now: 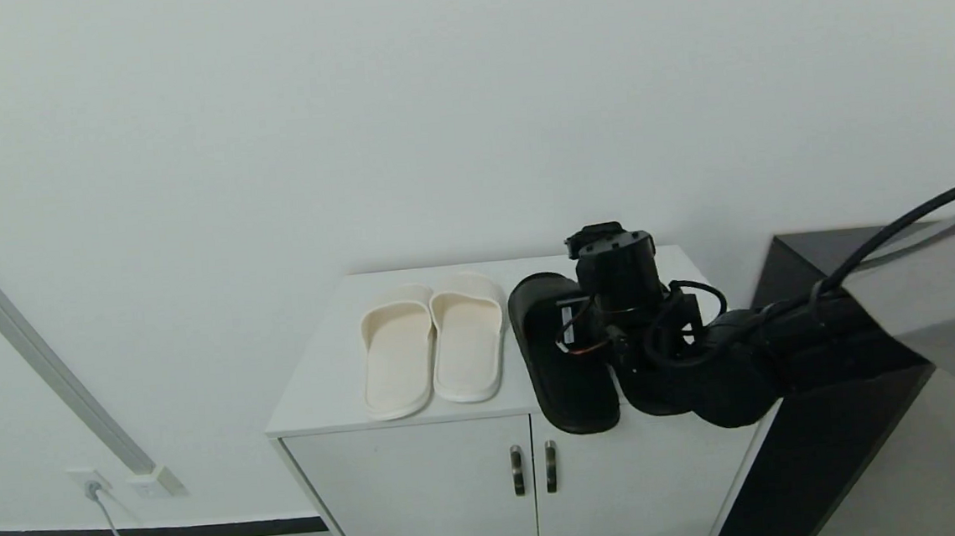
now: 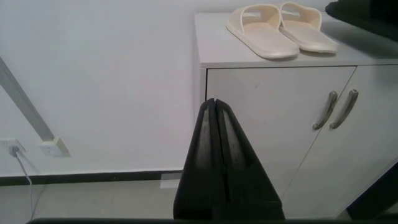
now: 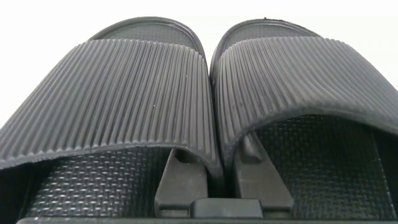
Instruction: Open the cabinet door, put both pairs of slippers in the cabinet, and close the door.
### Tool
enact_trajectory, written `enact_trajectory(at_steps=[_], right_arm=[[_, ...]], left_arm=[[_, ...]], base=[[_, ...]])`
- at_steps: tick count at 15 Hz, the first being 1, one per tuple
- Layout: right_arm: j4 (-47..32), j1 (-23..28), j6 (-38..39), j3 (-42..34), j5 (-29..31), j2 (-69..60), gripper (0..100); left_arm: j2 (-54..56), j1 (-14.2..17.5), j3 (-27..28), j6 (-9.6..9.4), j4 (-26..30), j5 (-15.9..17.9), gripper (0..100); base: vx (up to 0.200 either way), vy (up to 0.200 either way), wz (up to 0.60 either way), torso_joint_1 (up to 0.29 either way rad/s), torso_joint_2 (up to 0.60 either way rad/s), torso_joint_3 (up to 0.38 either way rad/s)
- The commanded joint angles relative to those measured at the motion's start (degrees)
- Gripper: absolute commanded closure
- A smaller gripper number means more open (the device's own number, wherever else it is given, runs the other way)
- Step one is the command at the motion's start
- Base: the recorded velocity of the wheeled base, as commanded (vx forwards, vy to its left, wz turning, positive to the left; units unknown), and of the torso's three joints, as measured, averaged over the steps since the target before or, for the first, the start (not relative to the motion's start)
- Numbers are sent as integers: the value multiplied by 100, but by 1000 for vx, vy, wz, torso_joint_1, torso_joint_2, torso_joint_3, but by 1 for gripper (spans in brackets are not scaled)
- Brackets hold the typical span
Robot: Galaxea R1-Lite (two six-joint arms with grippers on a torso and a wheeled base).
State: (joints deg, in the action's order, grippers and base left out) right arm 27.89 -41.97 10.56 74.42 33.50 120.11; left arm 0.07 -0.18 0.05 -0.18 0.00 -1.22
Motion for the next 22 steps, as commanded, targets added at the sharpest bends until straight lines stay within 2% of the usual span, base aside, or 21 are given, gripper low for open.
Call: enact_trajectory(at_steps=[1,2,6,9,16,22], right_arm=[[76,-285,-36,-833,-362,-1051,100],[217,-435,-71,-1457,-863,-1588,100],[410,-637,-467,-2951,-2084,-2950,100],[340,-725,-713,-3558,-2629,-3697,100],[348,-777,-722,-3830,-2858,-3715,100],[348,-760,-695,-3883,-2990,-3688,100]], left_arm=[[-7,1,-5,1,0,-1,100],[-7,1,-5,-8,0,-1,100],[-7,1,-5,-8,0,-10,100],[-7,1,-5,-26,0,-1,100],[-7,1,-5,-8,0,-10,100],[-7,1,-5,-8,0,-1,100]], base=[[0,0,0,0,0,0],[0,0,0,0,0,0],[0,0,0,0,0,0],[0,0,0,0,0,0],[0,0,0,0,0,0],[-200,0,0,1,0,4]])
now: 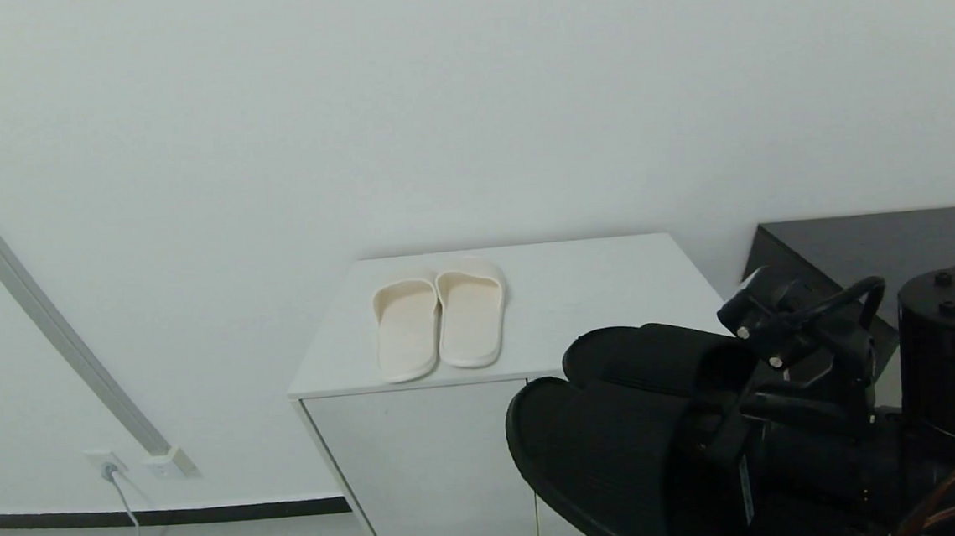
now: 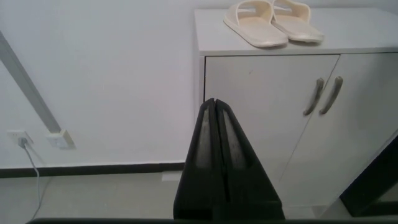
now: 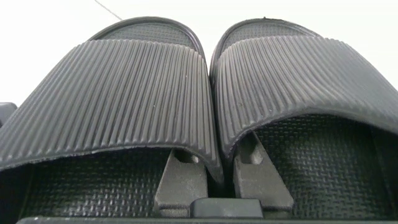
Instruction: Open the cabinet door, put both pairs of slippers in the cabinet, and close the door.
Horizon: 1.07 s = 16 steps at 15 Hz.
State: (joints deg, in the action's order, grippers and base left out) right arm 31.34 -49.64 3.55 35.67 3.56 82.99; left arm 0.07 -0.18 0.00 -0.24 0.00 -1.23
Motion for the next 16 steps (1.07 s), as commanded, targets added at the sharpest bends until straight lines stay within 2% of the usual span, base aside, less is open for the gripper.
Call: enact_trajectory(at_steps=[1,16], right_arm=[[3,25,6,-60,-22,24,100],[30,69,-21,-201,-127,24,100]], left_arm=[[-7,1,0,-2,0,0,100],[-7,1,0,7,0,-9,100]], base=[[0,0,0,0,0,0],[0,0,0,-8,18,9]])
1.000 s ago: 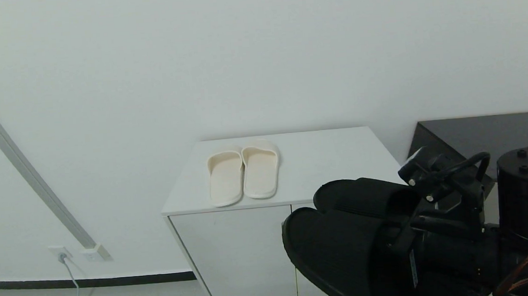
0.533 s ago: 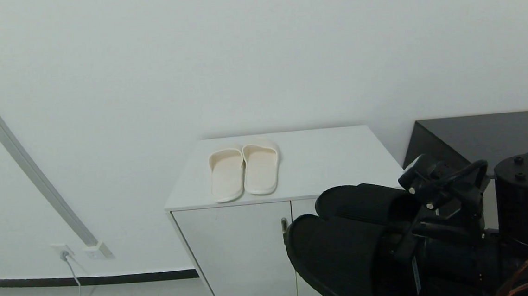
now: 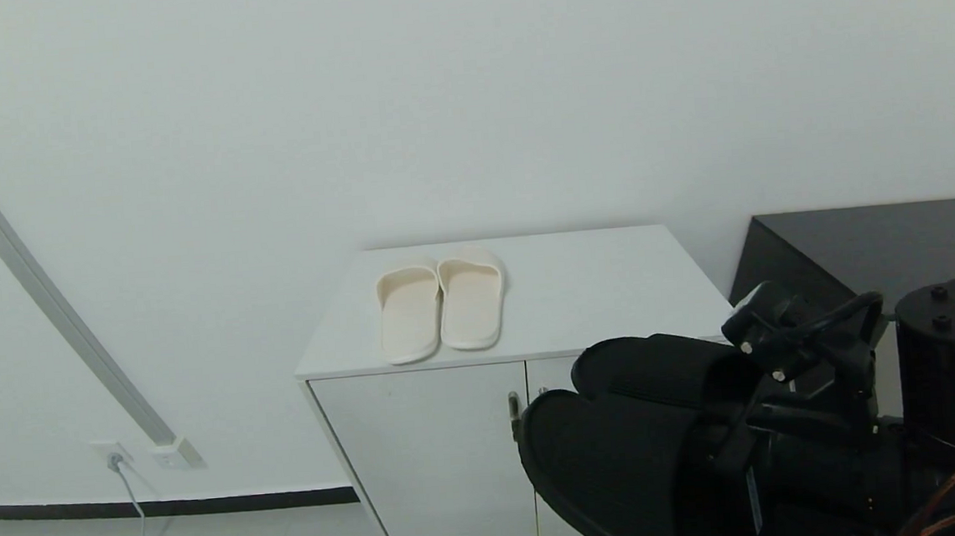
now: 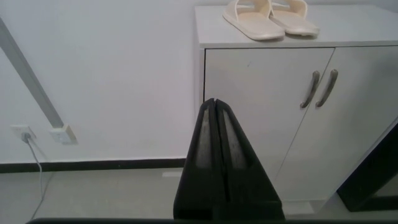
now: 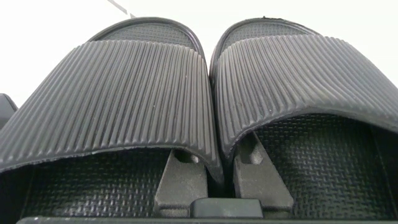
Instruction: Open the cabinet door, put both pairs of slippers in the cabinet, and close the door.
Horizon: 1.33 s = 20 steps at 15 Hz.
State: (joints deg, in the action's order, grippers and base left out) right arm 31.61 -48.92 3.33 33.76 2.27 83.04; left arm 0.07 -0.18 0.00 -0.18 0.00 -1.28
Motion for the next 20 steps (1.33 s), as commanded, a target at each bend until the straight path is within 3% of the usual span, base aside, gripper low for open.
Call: enact_trajectory(at_steps=[1,5,6,20], right_arm=[[3,-3,1,-18,2,19,100],[3,-3,1,-18,2,19,100],[3,-3,1,-62,-7,37,100],[486,49,-8,-537,-121,221,100]], left_arm=[[-7,1,0,1,-9,-4,100],[-7,1,9,9,0,5,100],[-7,1,9,45,0,5,0],[-7,1,9,18,0,40,0]], base=[[0,0,0,-154,344,183],[0,0,0,-196,469,258],[0,0,0,-222,574,310],[0,0,0,-197,517,320]])
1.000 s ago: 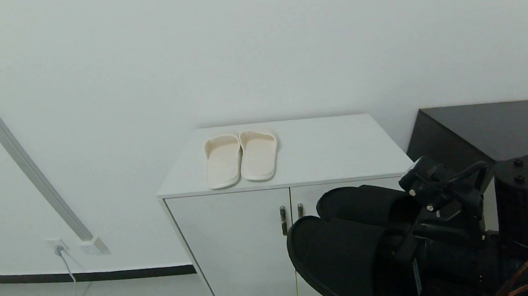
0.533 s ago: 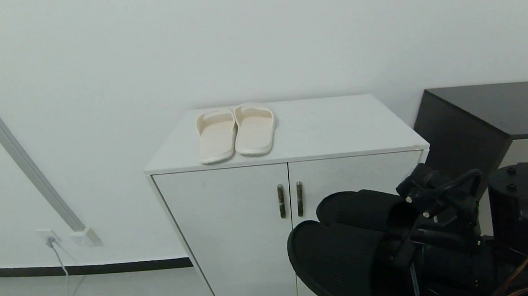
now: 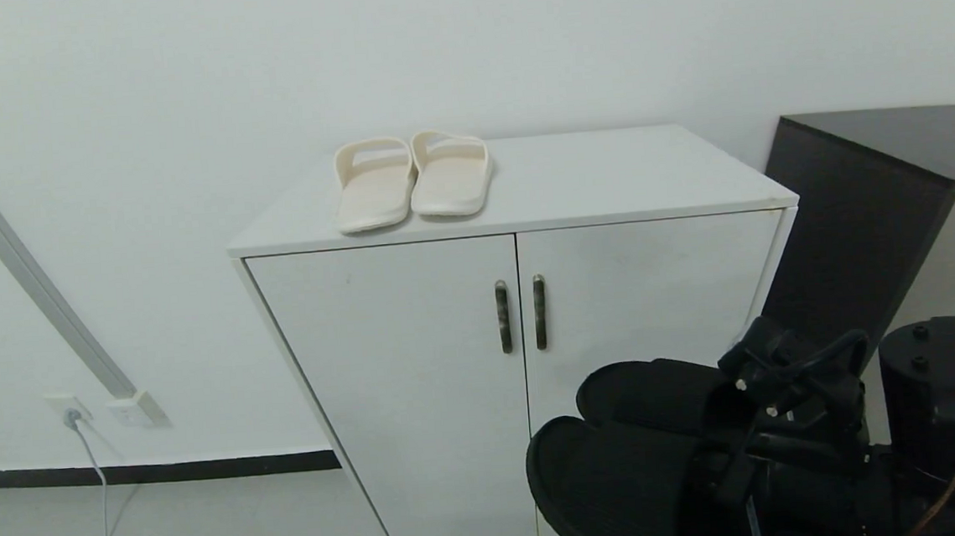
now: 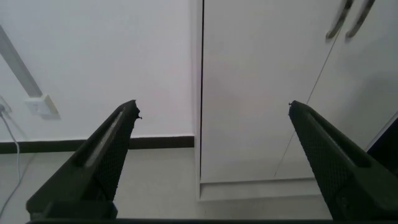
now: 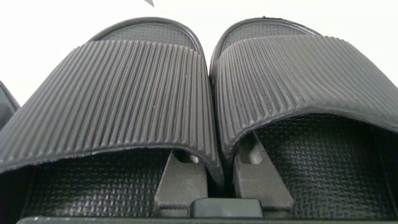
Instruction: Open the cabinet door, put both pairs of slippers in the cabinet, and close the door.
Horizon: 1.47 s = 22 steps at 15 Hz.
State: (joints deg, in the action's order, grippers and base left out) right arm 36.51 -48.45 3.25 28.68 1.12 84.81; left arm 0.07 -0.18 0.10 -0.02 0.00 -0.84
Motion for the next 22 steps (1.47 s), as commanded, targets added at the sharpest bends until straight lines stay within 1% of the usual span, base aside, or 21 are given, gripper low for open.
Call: enact_trajectory(at_steps=[1,4,6,7,8,9,10,11,12,13,14,15,16,17,18,19,20,21,22], right_arm=[[23,37,0,-82,-7,44,100],[75,46,-53,-117,-7,9,100],[348,55,-167,-249,2,9,100],[480,63,-194,-302,-7,18,100],[506,72,-194,-320,-7,27,100],[515,81,-185,-320,-7,44,100],[515,81,-185,-320,-7,53,100],[515,81,-194,-320,-15,53,100],[515,81,-185,-328,-33,53,100],[515,81,-185,-328,-95,44,100],[515,81,-194,-337,-95,44,100],[524,81,-194,-337,-95,44,100],[515,81,-194,-337,-95,44,100],[524,90,-194,-346,-77,53,100],[515,98,-194,-346,-77,53,100],[515,125,-194,-346,-86,62,100],[524,125,-194,-346,-95,71,100],[515,125,-194,-346,-95,71,100],[515,125,-194,-337,-86,71,100]], left_arm=[[-7,1,-1,-6,0,-4,0],[-7,1,-1,-6,0,-4,0],[-7,1,-1,90,-9,-4,0],[-7,1,8,38,-18,31,0],[-25,1,61,29,-35,75,0],[-631,1,992,600,-158,75,0],[-1018,-8,1502,969,-132,154,0],[-1466,-26,1660,908,-149,321,0],[-1791,-26,1678,899,-211,550,0],[-2169,-26,1678,899,-369,901,0],[-2363,-26,1678,899,-475,1077,0],[-2802,-34,1687,899,-703,1490,0],[-3180,-34,1695,899,-879,1816,0],[-3532,-43,1713,899,-1072,2053,0],[-3813,-61,1757,899,-1266,2211,0],[-4384,-122,1818,899,-1793,2448,0],[-4806,-316,1915,925,-2188,2492,0],[-5017,-474,2003,960,-2347,2492,0],[-5395,-817,2249,996,-2479,2475,0]], base=[[0,0,0,-149,471,325],[0,0,0,-136,471,336],[0,0,0,-115,459,349],[0,0,0,-80,456,364],[0,0,0,-80,452,373],[0,0,0,-66,447,364],[0,0,0,-51,437,383],[0,0,0,-41,442,408],[0,0,0,-32,452,413],[0,0,0,-12,310,300],[0,0,0,-2,178,173],[0,0,0,2,110,100],[0,0,0,2,66,41],[0,0,0,0,0,0],[0,0,0,0,0,0],[0,0,0,0,0,0],[0,0,0,0,0,0],[0,0,0,0,0,0],[0,0,0,0,0,0]])
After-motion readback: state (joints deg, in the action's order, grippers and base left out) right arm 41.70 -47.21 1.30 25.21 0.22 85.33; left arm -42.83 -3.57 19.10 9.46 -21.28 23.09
